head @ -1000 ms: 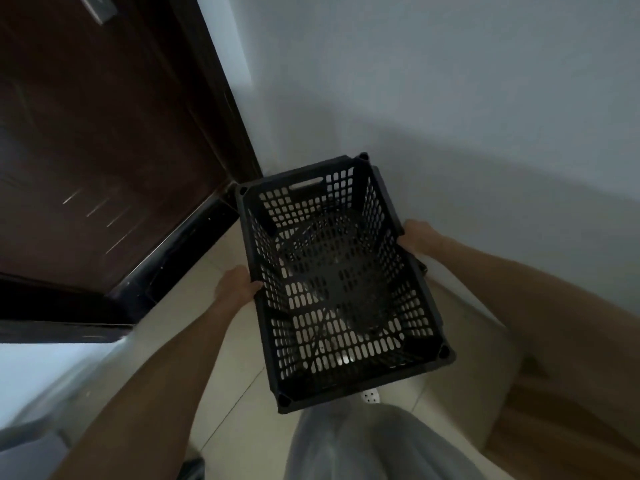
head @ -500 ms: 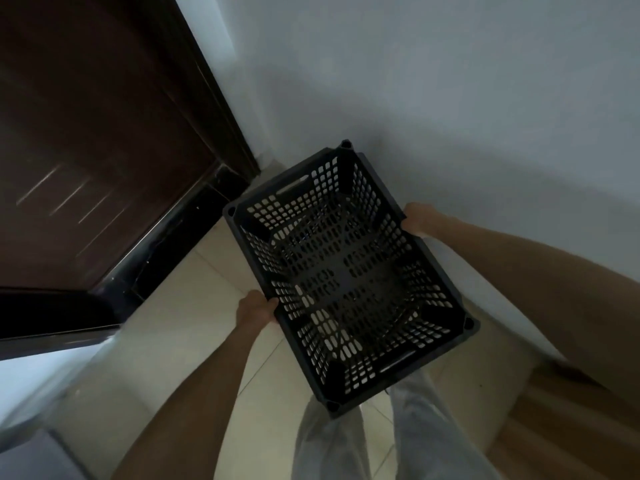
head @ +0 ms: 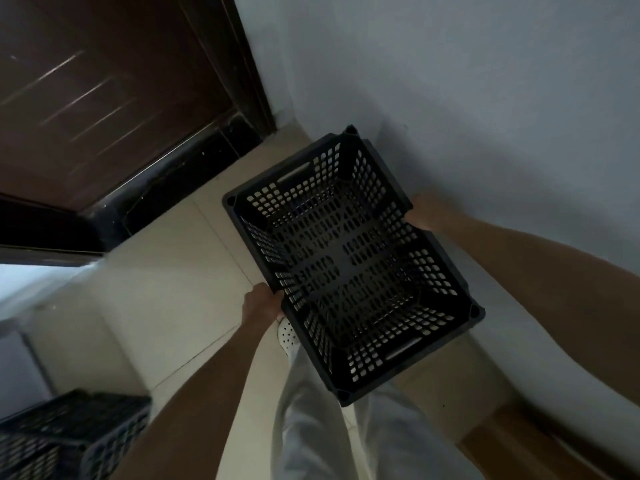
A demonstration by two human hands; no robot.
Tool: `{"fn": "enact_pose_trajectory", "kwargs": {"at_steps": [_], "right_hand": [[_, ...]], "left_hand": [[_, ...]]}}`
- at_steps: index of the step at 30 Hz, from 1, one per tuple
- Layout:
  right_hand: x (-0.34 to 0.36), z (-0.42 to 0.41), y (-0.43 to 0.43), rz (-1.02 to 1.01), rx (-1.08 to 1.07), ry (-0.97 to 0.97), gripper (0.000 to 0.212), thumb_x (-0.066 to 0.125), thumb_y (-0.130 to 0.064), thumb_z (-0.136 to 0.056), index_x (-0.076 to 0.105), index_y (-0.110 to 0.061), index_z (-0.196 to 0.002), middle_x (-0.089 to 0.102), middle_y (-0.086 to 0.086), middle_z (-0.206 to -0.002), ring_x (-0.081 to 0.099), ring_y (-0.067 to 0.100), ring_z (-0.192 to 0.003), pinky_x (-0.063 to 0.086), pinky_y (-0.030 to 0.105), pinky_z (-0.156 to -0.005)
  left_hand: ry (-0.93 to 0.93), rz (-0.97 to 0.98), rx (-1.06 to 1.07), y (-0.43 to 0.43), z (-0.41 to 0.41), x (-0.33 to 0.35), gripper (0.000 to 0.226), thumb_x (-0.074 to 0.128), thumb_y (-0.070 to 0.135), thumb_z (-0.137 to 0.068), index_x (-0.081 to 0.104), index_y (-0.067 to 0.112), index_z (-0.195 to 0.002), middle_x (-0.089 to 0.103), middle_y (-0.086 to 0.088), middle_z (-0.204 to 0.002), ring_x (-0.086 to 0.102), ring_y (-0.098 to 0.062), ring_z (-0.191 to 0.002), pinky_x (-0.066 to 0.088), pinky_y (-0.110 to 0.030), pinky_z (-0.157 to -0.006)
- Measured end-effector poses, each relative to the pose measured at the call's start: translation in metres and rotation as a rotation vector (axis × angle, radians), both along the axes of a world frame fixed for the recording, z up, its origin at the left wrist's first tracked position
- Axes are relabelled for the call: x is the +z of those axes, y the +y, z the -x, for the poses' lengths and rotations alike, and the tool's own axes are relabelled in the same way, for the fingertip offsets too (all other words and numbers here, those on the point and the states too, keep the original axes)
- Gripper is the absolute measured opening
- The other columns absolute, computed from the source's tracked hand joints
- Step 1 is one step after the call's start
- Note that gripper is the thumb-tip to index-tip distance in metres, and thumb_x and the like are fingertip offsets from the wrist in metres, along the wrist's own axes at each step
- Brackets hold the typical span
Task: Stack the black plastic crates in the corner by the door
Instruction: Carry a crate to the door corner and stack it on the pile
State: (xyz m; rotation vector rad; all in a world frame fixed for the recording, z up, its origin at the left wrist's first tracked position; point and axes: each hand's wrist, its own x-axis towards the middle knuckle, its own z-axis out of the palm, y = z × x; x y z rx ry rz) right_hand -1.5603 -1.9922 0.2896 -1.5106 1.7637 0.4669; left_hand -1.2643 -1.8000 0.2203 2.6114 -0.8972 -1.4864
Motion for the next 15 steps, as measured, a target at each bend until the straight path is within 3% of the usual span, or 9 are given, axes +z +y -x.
{"fn": "enact_pose_trajectory", "kwargs": {"at_steps": [6,15], "right_hand": [[-0.013,0.0,-0.017,0.002,0.041,-0.011,0.044,0.048,-0.019,-0.095,0.049,0.003,-0.133,0.051,0.023,-0.135,0.052,0.035,-0.121,0.042,0.031,-0.092],[-0.036,0.008,-0.024,0.03,0.08,-0.006,0.044,0.049,-0.018,-0.095,0.046,0.004,-0.133,0.051,0.024,-0.134,0.053,0.036,-0.118,0.043,0.029,-0.086]], "left_hand": [[-0.09,0.018,-0.002,-0.008,0.014,0.001,0.032,0.057,0.027,-0.094,0.058,0.0,-0.111,0.064,-0.021,-0.114,0.06,-0.037,-0.108,0.047,-0.036,-0.082],[-0.162,0.027,-0.023,-0.01,0.022,-0.008,0.032,0.057,0.028,-0.094,0.059,0.001,-0.111,0.064,-0.021,-0.114,0.06,-0.038,-0.106,0.044,-0.034,-0.077]]}}
